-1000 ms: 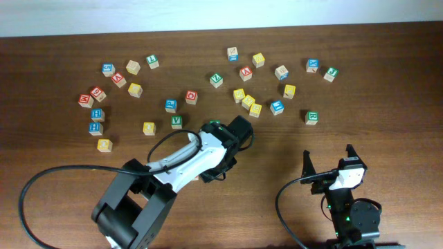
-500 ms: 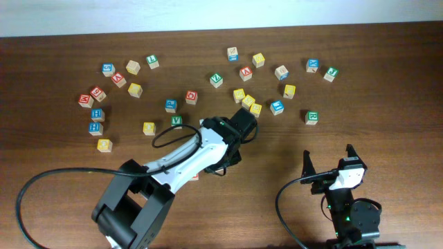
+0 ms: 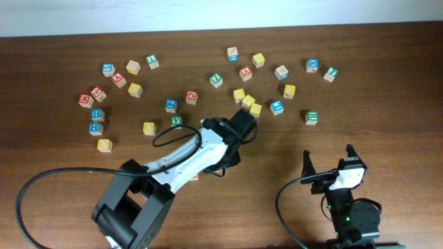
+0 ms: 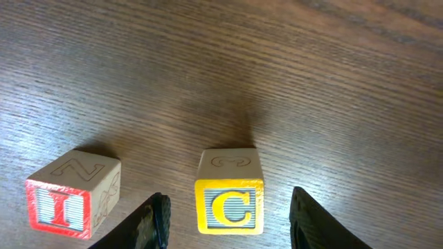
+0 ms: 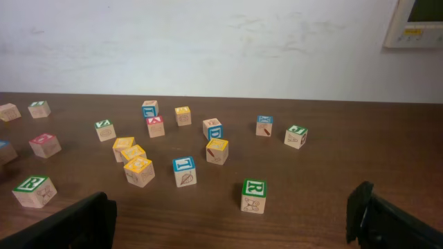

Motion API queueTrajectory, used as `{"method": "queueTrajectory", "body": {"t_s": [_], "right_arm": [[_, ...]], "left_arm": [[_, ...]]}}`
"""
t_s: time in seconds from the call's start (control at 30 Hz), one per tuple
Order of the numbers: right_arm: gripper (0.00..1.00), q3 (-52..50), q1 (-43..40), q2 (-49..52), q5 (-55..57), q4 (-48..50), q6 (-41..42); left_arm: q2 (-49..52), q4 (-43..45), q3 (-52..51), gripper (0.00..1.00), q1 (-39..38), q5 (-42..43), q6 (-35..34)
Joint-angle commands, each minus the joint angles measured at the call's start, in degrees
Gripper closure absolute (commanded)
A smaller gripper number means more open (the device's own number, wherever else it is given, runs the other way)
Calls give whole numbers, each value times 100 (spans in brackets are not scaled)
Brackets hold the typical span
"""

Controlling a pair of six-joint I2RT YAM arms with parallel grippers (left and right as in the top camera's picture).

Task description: Spell out ICRA

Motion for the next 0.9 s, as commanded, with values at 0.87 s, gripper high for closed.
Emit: {"method": "queueTrajectory", "body": {"t_s": [0.87], "right_arm": [[2,-42,31,-35,50,-22,-2]], "left_arm": [[-13,487,-479,77,2,114,942]]}}
